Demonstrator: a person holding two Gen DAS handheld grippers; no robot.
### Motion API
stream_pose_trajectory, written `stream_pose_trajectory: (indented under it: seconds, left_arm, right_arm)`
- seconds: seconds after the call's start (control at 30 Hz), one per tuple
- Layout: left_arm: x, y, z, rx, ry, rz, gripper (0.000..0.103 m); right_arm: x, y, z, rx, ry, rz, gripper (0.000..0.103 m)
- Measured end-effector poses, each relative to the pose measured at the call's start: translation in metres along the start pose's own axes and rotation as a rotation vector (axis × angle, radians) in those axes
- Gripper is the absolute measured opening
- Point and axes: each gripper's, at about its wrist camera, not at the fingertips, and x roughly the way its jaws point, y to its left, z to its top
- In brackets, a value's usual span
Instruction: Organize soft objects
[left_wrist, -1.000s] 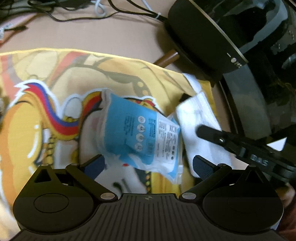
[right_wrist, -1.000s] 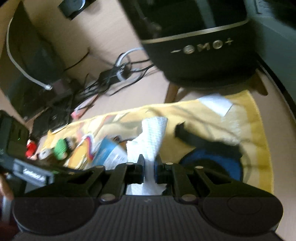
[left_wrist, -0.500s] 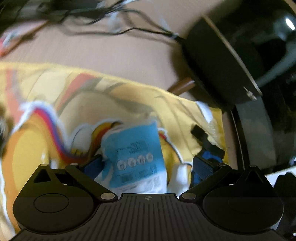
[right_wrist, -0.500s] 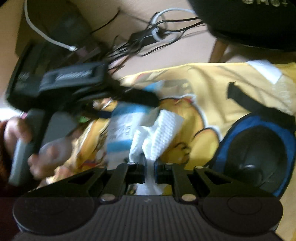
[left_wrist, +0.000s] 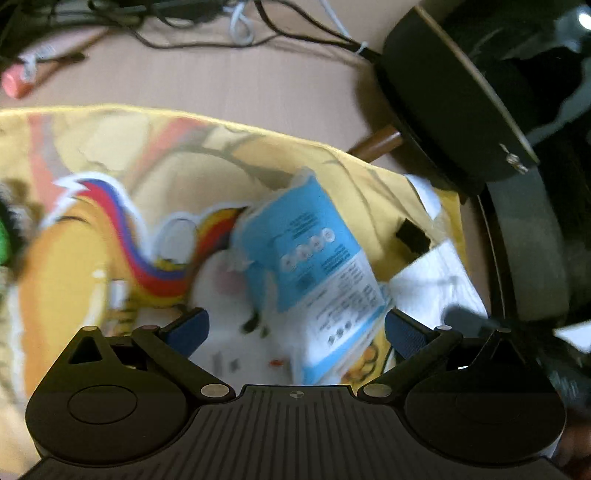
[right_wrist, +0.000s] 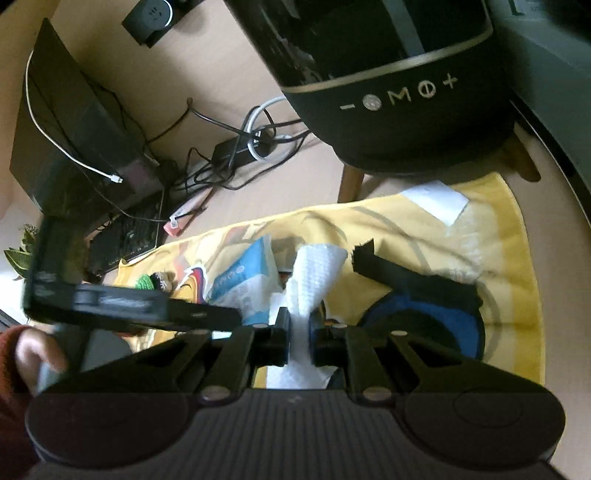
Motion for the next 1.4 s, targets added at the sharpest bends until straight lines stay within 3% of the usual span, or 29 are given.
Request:
stream_pose_trajectory:
  seconds: [0.13,0.2,0.23,0.3,0.47,0.57,0.73,0.9,1.03,1.13,1.4]
  left_arm:
    - [0.013,-0.02,0.005,0.122,-0.041,0.037,0.103]
    - [0.013,-0.029,0.001,0.228,-0.072,0.084,0.087]
    - [0.013,-0.033,-0.001,0.302,-0.087,0.11,0.069]
    - [0.009,-0.044,-0.008,0.45,-0.122,0.168,0.063]
    - [0.0,-0.068,-0.044,0.847,-0.207,0.39,0.061]
    - [0.007,-0.079,-0.069,1.013,-0.219,0.452,0.064]
    - [0.012,-0.089,-0.085,1.039,-0.203,0.391,0.075]
    - [0.003,-0.09,-0.089,1.018,-0.207,0.35,0.083]
    - [-0.009,-0.076,-0.075,0.884,-0.191,0.303,0.094]
    - [-0.013,-0.067,-0.06,0.768,-0.162,0.263,0.094]
    - [-0.006,-0.072,-0.051,0.74,-0.144,0.252,0.094]
  right_arm:
    - [-0.005,0.003,-0.004,-0.022,0.001,-0.009,0.013]
    - [-0.006,-0.002,-0.003,-0.005,-0.01,-0.019,0.013]
    - [-0.008,-0.004,-0.001,0.003,-0.019,-0.024,0.013]
    - [-0.011,-0.008,0.003,0.018,-0.04,-0.032,0.013]
    - [-0.014,0.003,0.02,-0.008,-0.109,-0.046,0.011]
    - [-0.012,0.024,0.033,-0.046,-0.147,0.029,0.011]
    - [0.026,0.058,0.045,-0.11,-0.106,0.173,0.011]
    - [0.075,0.06,0.035,-0.182,0.03,0.042,0.011]
    - [0.067,0.046,0.027,-0.176,0.048,-0.005,0.011]
    - [0.063,0.033,0.016,-0.16,0.071,-0.051,0.011]
    - [0.056,0.011,0.004,-0.077,0.081,-0.093,0.011]
